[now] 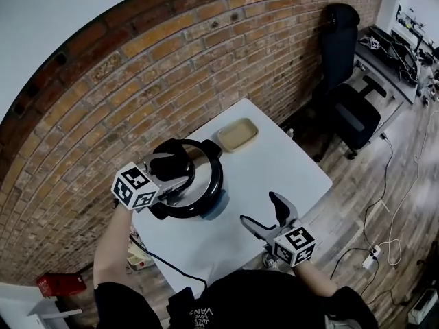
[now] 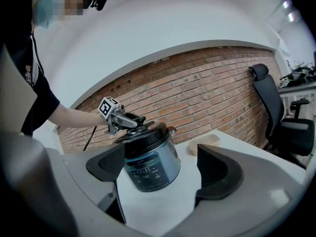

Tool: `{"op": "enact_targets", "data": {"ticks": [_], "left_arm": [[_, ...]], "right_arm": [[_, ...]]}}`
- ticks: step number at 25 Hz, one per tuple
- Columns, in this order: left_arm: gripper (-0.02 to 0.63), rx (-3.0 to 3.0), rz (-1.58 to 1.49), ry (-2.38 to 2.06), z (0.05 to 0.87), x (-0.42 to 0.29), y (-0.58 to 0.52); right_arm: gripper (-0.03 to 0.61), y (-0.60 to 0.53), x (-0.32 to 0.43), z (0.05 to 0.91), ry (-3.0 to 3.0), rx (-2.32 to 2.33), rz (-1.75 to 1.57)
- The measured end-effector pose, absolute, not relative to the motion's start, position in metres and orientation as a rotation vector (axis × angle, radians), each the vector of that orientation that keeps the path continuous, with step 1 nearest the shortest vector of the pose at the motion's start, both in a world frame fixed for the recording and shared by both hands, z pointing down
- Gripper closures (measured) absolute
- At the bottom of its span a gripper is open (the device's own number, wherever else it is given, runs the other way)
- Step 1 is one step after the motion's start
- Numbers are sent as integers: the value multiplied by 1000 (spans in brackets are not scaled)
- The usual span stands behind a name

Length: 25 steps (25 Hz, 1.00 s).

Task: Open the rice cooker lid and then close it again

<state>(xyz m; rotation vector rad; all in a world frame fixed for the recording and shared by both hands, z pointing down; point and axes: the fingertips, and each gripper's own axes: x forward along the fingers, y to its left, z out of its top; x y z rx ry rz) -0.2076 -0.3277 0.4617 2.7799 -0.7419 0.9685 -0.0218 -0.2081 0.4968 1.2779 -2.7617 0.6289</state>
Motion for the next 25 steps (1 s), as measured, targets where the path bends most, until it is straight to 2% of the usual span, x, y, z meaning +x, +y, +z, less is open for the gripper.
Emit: {"op": "enact_targets", "data": {"ticks": [10,25], "left_arm": [[334,2923,952,-513,440,-205,-320],[334,2975,903,-811,360,-231,-311]], "right_arm": [[124,-206,-46,503,-2730,1292,653],[124,-192,-57,477,-2837,1220,598]]}}
